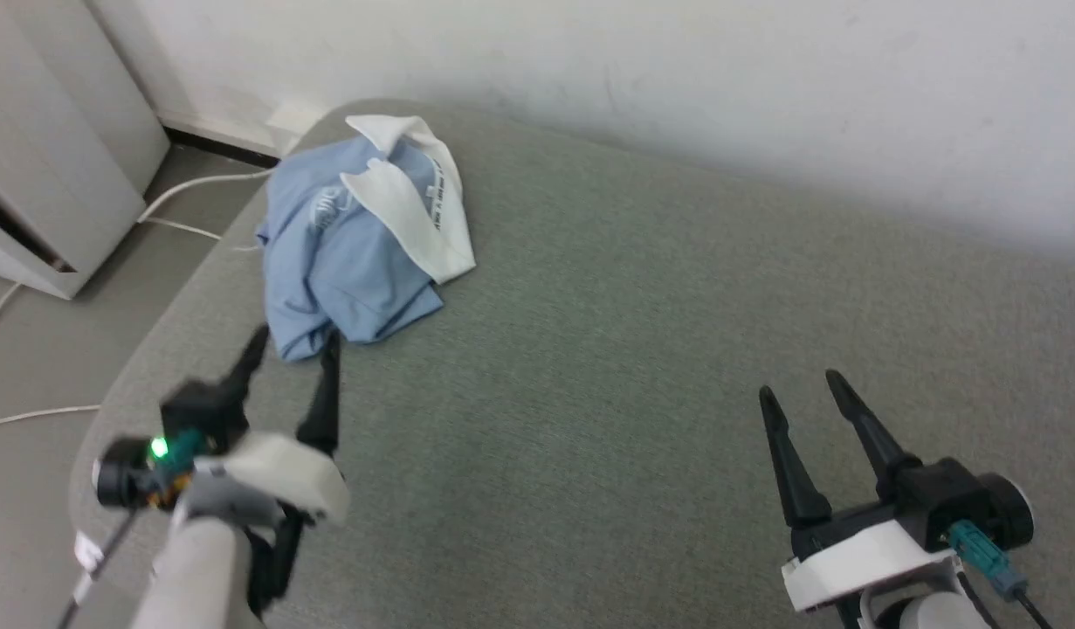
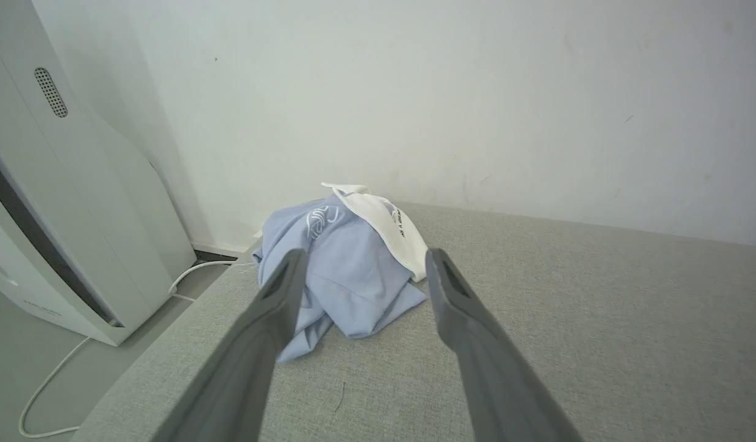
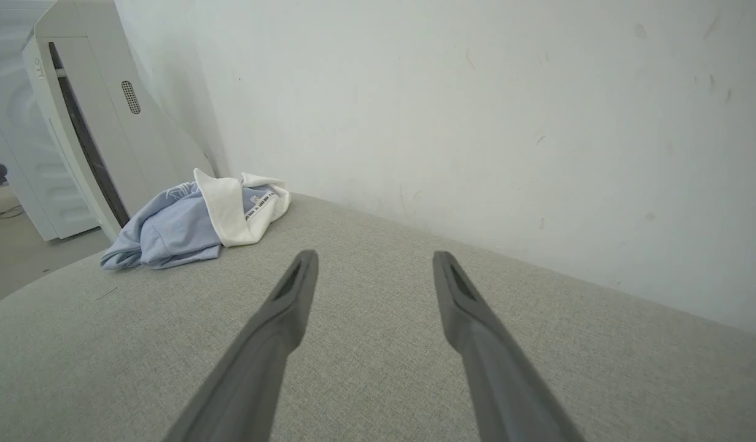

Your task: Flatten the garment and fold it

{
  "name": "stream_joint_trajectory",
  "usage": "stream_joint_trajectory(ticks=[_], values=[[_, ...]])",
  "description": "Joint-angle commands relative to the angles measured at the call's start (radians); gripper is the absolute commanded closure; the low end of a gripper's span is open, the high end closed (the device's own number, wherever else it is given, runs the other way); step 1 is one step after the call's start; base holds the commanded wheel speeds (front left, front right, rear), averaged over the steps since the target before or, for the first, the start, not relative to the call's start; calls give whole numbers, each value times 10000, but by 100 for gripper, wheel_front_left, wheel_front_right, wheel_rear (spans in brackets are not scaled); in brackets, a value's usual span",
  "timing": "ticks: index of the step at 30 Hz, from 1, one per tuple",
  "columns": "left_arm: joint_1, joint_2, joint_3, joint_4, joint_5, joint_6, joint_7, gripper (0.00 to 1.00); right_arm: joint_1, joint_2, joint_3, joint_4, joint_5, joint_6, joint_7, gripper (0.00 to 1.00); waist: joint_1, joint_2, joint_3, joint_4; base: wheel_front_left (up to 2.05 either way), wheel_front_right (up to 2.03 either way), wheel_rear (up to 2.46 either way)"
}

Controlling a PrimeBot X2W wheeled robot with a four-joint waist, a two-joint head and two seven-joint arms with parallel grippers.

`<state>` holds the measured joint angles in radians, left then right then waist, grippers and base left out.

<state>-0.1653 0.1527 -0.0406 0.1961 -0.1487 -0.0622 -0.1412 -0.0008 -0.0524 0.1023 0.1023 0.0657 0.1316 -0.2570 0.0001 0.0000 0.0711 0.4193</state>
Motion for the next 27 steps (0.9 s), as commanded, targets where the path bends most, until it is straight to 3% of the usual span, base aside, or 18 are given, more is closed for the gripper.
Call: stream_joint_trajectory(ticks=[1, 3, 15, 21, 27], values=[[-804, 325, 91, 308, -151, -150, 552, 0, -272, 22, 29, -209, -161, -9, -47, 0, -1, 0, 1026, -896, 0, 0, 0], [-1178, 503, 171, 492, -258, -209, 873, 0, -356, 22, 50, -300, -214, -9, -47, 0, -1, 0, 1218, -1041, 0, 0, 0], [-5177, 2861, 157, 3501, -2077, -673, 4403, 0, -1249, 22, 391, -1429, -702, -9, 40, 0, -1, 0, 3240, -2667, 0, 0, 0], [-6074, 3703, -514, 4553, -3976, -681, 6603, 0, -1374, 22, 370, -1613, -646, -9, 34, 0, -1, 0, 3814, -3283, 0, 0, 0], [-6437, 4410, -690, 5496, -4742, -683, 7657, 0, -1473, 22, 337, -1588, -538, -9, -4, 0, -1, 0, 4169, -3700, 0, 0, 0]])
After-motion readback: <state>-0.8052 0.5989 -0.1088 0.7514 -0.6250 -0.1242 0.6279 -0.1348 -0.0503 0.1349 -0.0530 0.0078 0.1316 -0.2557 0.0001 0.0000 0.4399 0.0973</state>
